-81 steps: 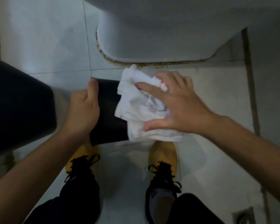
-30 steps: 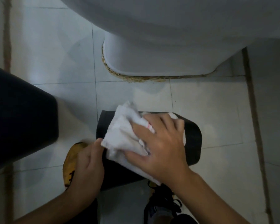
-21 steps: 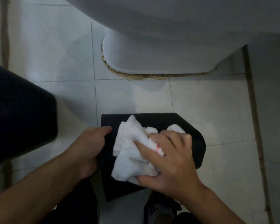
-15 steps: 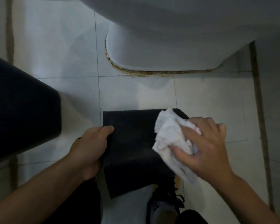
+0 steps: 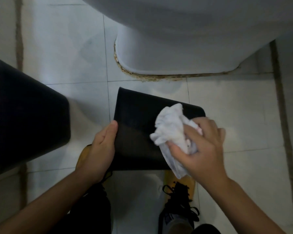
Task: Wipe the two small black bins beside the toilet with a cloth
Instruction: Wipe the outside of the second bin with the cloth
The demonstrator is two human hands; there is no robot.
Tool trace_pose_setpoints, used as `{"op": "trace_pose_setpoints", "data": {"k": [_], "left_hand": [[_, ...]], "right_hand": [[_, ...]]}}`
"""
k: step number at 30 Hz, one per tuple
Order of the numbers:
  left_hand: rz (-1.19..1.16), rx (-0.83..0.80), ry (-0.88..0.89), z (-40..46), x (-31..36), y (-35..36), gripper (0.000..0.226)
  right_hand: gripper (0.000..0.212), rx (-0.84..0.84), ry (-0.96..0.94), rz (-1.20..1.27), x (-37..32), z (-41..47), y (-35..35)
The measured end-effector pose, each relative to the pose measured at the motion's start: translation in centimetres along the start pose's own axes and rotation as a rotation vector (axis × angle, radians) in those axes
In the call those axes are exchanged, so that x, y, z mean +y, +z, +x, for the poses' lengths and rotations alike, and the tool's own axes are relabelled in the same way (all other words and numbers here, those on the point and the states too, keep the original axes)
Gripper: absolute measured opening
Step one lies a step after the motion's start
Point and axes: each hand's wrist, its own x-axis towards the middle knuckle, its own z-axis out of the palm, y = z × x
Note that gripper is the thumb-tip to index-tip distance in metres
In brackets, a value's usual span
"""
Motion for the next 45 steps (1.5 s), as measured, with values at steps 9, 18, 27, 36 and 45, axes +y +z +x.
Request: {"op": "trace_pose_setpoints", "data": {"k": [9, 18, 27, 36, 45], "left_hand": [[-0.253, -0.146, -0.066, 0.8, -1.6, 0.4, 0.047], [-0.258, -0.192, -0.156, 1.1, 0.4, 0.0, 0.037], [-0.075, -0.086, 0.044, 5.4, 7.8, 0.4, 0.021], [-0.245, -0.209, 0.147, -4.0, 3.2, -2.0, 0.027], [-0.193, -0.295, 0.179, -5.0, -0.3, -4.0, 0.06]], "right_hand": [[0.052, -0.189, -0.38, -0.218, -3.3, 1.5, 4.6], [0.045, -0.044, 0.286, -0.114, 2.6, 9.0, 2.7], [0.007, 0.082, 0.552, 0.429, 2.0, 4.4, -1.6], [0.009, 0.218, 0.435, 0.432, 0.3, 2.2, -5.5], [0.045, -0.095, 0.328, -0.027, -0.5, 3.6, -3.6]]}}
